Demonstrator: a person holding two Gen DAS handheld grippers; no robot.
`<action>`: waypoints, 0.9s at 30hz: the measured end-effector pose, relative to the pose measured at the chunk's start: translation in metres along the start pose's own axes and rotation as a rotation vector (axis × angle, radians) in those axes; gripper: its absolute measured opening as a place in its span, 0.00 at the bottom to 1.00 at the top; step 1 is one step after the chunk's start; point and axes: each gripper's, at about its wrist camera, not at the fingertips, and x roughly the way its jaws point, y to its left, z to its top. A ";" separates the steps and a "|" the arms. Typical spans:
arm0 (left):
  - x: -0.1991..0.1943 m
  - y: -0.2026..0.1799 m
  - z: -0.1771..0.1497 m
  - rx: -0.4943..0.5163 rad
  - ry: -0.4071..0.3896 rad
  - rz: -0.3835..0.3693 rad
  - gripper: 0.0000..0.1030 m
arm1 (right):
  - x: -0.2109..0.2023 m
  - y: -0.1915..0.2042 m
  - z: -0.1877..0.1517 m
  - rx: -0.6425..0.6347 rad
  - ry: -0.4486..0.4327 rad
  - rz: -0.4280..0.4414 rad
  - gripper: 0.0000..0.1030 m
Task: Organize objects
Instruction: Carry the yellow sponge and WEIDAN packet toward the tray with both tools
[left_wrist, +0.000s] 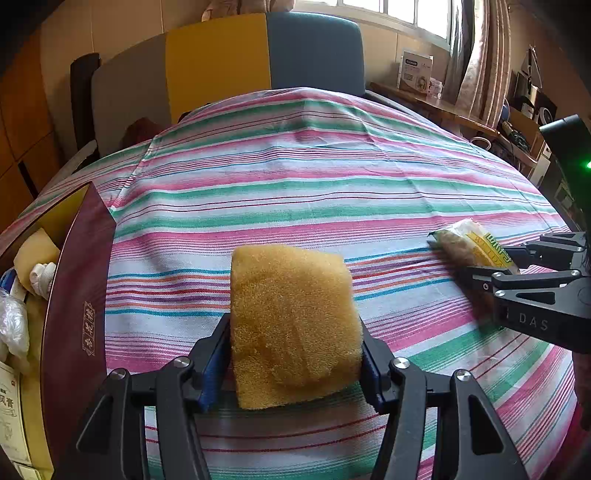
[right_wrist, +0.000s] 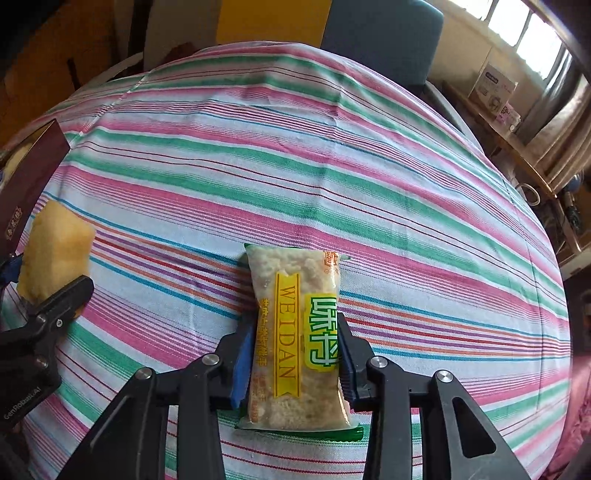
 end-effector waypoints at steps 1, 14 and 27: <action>0.000 0.000 -0.001 0.000 -0.001 0.000 0.59 | 0.000 -0.001 0.000 0.002 0.000 0.003 0.38; 0.000 0.001 -0.002 0.000 -0.009 -0.004 0.59 | -0.002 0.004 -0.001 -0.019 -0.018 -0.009 0.39; 0.000 0.001 -0.002 0.000 -0.013 -0.004 0.59 | 0.002 0.005 0.002 -0.020 -0.029 -0.010 0.39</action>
